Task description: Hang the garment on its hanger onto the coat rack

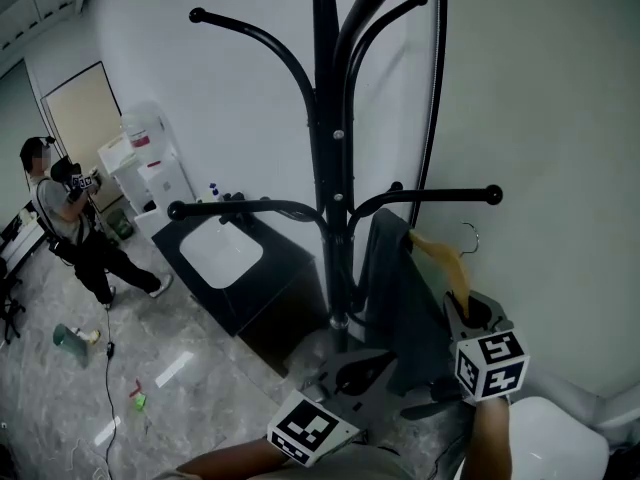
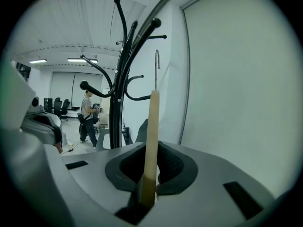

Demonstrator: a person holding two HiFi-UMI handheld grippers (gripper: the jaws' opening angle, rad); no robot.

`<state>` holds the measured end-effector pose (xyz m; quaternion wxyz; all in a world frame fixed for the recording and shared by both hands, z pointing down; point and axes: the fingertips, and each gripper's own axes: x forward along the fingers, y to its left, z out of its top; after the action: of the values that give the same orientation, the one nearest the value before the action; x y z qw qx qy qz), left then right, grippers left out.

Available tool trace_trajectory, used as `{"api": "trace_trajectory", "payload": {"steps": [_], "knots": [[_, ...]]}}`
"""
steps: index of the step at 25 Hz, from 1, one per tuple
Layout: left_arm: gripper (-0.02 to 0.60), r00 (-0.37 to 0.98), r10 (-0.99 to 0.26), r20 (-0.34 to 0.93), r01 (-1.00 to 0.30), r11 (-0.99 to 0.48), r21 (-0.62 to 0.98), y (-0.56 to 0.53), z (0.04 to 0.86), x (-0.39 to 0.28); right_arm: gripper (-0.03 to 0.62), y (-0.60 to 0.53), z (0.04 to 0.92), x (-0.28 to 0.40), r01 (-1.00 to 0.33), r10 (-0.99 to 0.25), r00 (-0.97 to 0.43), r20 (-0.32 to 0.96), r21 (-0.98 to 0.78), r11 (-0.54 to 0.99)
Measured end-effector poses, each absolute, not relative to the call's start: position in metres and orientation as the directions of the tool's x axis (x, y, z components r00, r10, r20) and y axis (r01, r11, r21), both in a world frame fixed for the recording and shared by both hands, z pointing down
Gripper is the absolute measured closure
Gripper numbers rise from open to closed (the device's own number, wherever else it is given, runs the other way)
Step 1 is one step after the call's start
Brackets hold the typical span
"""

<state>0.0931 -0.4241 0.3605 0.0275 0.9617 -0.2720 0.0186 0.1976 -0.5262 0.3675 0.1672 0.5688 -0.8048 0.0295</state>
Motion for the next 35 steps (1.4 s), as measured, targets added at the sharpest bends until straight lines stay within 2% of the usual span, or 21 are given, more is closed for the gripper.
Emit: {"api": "trace_trajectory", "payload": {"steps": [14, 21, 29, 35], "knots": [[0.577, 0.776, -0.626, 0.074, -0.63, -0.775, 0.046, -0.489, 0.369, 0.104, 0.542, -0.643, 0.389, 0.143, -0.823, -0.814, -0.446, 0.372, 0.188, 0.536], [0.577, 0.76, -0.644, 0.089, -0.649, -0.758, 0.056, -0.505, 0.374, 0.105, 0.542, -0.662, 0.423, 0.13, -0.794, -0.769, -0.468, 0.435, 0.175, 0.582], [0.577, 0.755, -0.648, 0.102, -0.655, -0.753, 0.06, -0.505, 0.381, 0.105, 0.54, -0.654, 0.438, 0.101, -0.737, -0.715, -0.544, 0.44, 0.158, 0.658], [0.577, 0.763, -0.637, 0.106, -0.645, -0.762, 0.061, -0.504, 0.382, 0.109, 0.464, -0.646, 0.425, 0.098, -0.717, -0.717, -0.576, 0.393, 0.18, 0.674]]}}
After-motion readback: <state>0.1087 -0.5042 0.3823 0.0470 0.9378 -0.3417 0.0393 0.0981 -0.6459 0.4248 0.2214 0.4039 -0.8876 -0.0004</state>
